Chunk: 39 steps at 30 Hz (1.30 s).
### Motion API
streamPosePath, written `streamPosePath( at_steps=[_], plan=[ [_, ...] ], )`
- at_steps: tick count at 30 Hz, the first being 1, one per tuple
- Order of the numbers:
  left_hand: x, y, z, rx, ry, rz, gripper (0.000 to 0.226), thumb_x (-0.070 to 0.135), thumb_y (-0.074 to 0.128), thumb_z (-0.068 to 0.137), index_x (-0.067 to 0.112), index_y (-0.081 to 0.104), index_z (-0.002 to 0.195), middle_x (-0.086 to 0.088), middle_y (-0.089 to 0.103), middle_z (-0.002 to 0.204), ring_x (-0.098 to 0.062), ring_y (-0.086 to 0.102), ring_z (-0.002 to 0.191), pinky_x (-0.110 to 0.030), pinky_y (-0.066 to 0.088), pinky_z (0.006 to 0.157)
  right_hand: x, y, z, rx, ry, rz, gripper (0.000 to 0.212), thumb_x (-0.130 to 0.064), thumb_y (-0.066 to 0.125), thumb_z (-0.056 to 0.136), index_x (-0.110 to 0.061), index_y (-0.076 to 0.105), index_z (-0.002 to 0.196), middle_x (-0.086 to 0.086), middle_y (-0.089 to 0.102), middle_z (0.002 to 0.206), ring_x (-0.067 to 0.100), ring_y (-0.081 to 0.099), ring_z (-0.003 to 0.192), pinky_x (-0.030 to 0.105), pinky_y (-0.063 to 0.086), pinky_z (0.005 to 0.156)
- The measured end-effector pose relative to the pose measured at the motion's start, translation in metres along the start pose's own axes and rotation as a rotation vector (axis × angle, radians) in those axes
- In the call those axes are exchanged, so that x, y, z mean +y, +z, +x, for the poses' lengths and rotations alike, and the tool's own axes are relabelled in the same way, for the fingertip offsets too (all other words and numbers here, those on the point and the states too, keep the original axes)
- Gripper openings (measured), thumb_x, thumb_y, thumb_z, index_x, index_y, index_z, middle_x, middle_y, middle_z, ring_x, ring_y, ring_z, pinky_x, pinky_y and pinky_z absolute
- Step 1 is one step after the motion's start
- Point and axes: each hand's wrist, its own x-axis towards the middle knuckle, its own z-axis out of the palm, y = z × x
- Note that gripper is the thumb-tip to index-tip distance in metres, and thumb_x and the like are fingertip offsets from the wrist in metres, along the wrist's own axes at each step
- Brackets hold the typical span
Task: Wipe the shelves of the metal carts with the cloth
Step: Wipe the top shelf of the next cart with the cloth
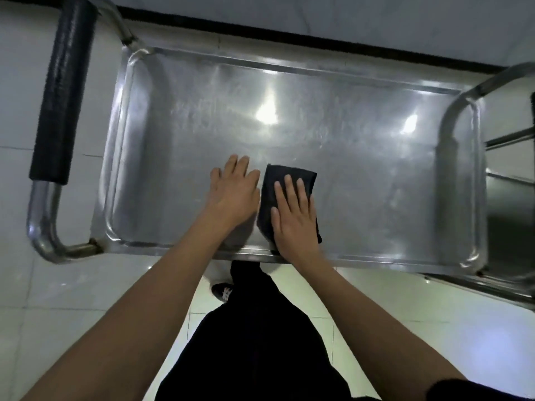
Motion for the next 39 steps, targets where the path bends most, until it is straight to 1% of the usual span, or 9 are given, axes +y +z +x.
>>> streamPosePath(
  at_steps=[5, 8, 14, 19, 21, 26, 31, 36, 39],
  plan=[
    [0.010, -0.002, 0.016, 0.025, 0.086, 0.035, 0.042, 0.032, 0.048, 0.098, 0.017, 0.050, 0.137, -0.014, 0.029, 0.158, -0.034, 0.018, 0.150, -0.058, 0.028, 0.111, 0.009, 0.007, -0.034, 0.012, -0.002, -0.029, 0.057, -0.040, 0.013, 0.107, -0.020, 0.012, 0.160, 0.002, 0.000, 0.168, 0.025, -0.001, 0.155, 0.053, 0.012, 0.122],
    [0.013, -0.008, 0.025, 0.024, 0.118, 0.062, 0.045, 0.033, 0.048, 0.098, 0.017, 0.046, 0.140, -0.014, 0.029, 0.157, -0.035, 0.017, 0.150, -0.060, 0.028, 0.112, 0.009, 0.005, -0.037, 0.017, -0.013, -0.047, 0.056, -0.039, 0.014, 0.107, -0.018, 0.014, 0.160, 0.004, 0.003, 0.168, 0.026, 0.000, 0.155, 0.054, 0.012, 0.122],
    [0.014, -0.018, 0.053, 0.001, 0.152, 0.081, 0.050, 0.031, 0.047, 0.099, 0.017, 0.039, 0.147, -0.013, 0.026, 0.158, -0.036, 0.015, 0.150, -0.061, 0.029, 0.112, 0.006, 0.005, -0.029, 0.022, 0.043, -0.024, 0.056, -0.038, 0.017, 0.107, -0.019, 0.014, 0.160, 0.004, 0.004, 0.168, 0.025, -0.001, 0.155, 0.054, 0.009, 0.123],
    [0.016, -0.028, 0.090, 0.064, 0.121, 0.012, 0.050, 0.030, 0.045, 0.100, 0.021, 0.038, 0.150, -0.012, 0.022, 0.163, -0.035, 0.010, 0.153, -0.069, 0.017, 0.116, 0.011, 0.000, -0.002, 0.076, 0.147, 0.018, 0.056, -0.038, 0.017, 0.106, -0.021, 0.017, 0.159, 0.001, 0.007, 0.168, 0.022, 0.000, 0.155, 0.051, 0.009, 0.124],
    [0.016, -0.035, 0.105, 0.078, 0.108, 0.009, 0.049, 0.033, 0.045, 0.101, 0.024, 0.039, 0.148, -0.011, 0.022, 0.163, -0.036, 0.009, 0.153, -0.071, 0.014, 0.115, 0.018, -0.004, 0.016, 0.086, 0.172, 0.022, 0.056, -0.039, 0.016, 0.106, -0.021, 0.016, 0.160, 0.001, 0.006, 0.168, 0.022, -0.001, 0.155, 0.051, 0.010, 0.123],
    [0.010, -0.039, 0.125, 0.011, 0.094, 0.045, 0.049, 0.040, 0.046, 0.101, 0.029, 0.037, 0.148, -0.009, 0.023, 0.160, -0.037, 0.010, 0.151, -0.074, 0.019, 0.112, 0.037, -0.019, 0.082, 0.085, 0.206, 0.022, 0.056, -0.038, 0.018, 0.106, -0.023, 0.013, 0.160, 0.000, 0.004, 0.168, 0.019, -0.003, 0.155, 0.052, 0.010, 0.123],
    [0.012, -0.040, 0.127, 0.020, 0.088, 0.066, 0.051, 0.041, 0.046, 0.101, 0.028, 0.036, 0.149, -0.009, 0.023, 0.159, -0.038, 0.010, 0.150, -0.074, 0.023, 0.109, 0.052, -0.039, 0.169, 0.074, 0.173, 0.021, 0.056, -0.037, 0.019, 0.105, -0.025, 0.016, 0.159, -0.002, 0.005, 0.168, 0.018, -0.002, 0.154, 0.049, 0.009, 0.124],
    [0.012, -0.036, 0.126, 0.026, 0.074, 0.064, 0.053, 0.043, 0.042, 0.101, 0.029, 0.033, 0.151, -0.009, 0.019, 0.162, -0.038, 0.005, 0.152, -0.075, 0.019, 0.111, 0.061, -0.058, 0.259, 0.088, 0.134, 0.030, 0.056, -0.038, 0.019, 0.105, -0.025, 0.016, 0.159, -0.001, 0.005, 0.168, 0.020, -0.002, 0.155, 0.050, 0.008, 0.124],
    [0.013, -0.033, 0.127, 0.032, 0.060, 0.060, 0.054, 0.044, 0.041, 0.100, 0.029, 0.033, 0.151, -0.009, 0.018, 0.163, -0.038, 0.004, 0.152, -0.074, 0.018, 0.112, 0.070, -0.068, 0.292, 0.101, 0.108, 0.012, 0.057, -0.038, 0.019, 0.104, -0.025, 0.014, 0.160, 0.000, 0.005, 0.168, 0.021, -0.002, 0.155, 0.050, 0.008, 0.124]
  ],
)
